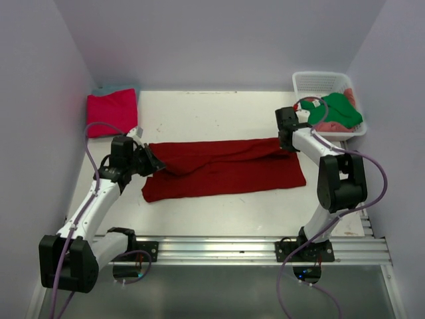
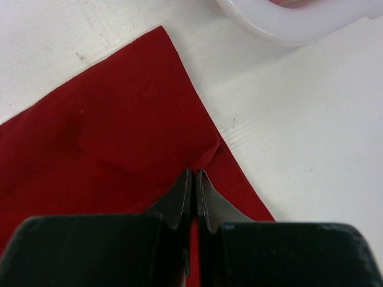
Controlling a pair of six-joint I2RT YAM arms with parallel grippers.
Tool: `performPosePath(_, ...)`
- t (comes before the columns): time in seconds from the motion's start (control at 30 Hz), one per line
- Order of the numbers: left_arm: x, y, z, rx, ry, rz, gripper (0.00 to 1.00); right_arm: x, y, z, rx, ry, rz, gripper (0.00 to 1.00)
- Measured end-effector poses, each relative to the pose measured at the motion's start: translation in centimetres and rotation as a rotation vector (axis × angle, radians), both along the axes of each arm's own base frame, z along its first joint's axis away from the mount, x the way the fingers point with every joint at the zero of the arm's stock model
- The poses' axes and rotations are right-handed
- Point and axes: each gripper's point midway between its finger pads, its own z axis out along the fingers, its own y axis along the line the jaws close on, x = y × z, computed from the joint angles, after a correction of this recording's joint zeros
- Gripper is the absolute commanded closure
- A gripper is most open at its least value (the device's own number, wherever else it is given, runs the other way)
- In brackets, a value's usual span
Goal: Fold and stack the t-shirts
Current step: Fold the other side of the tshirt into a rectangle
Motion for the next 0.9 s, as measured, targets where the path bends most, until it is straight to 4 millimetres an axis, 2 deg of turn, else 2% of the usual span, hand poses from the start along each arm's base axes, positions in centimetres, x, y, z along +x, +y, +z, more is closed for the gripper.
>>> performPosePath(0.17, 0.0, 0.0, 0.5, -0.004, -0.017, 0.001, 1.0, 0.0, 0.1, -0.2, 0.008, -0.001, -0.005, 0.77)
performPosePath(0.33, 0.0, 0.0, 0.5, -0.003, -0.016, 0.001, 1.0, -0.4, 0.3, -0.2, 0.013, 0.001, -0.012, 0.66)
performPosePath(0.5, 0.0, 0.0, 0.5, -0.003, -0.016, 0.002, 1.0, -1.6, 0.4, 0.8, 0.023, -0.014, -0.025, 0.57)
performPosePath(0.7, 0.0, 0.0, 0.4, -0.003, -0.015, 0.001, 1.0, -2.5, 0.4, 1.2, 0.037, -0.02, -0.045, 0.57)
performPosePath(0.9, 0.0, 0.0, 0.4, -0.003, -0.015, 0.002, 1.0, -3.2, 0.4, -0.5, 0.049, 0.007, -0.083, 0.58)
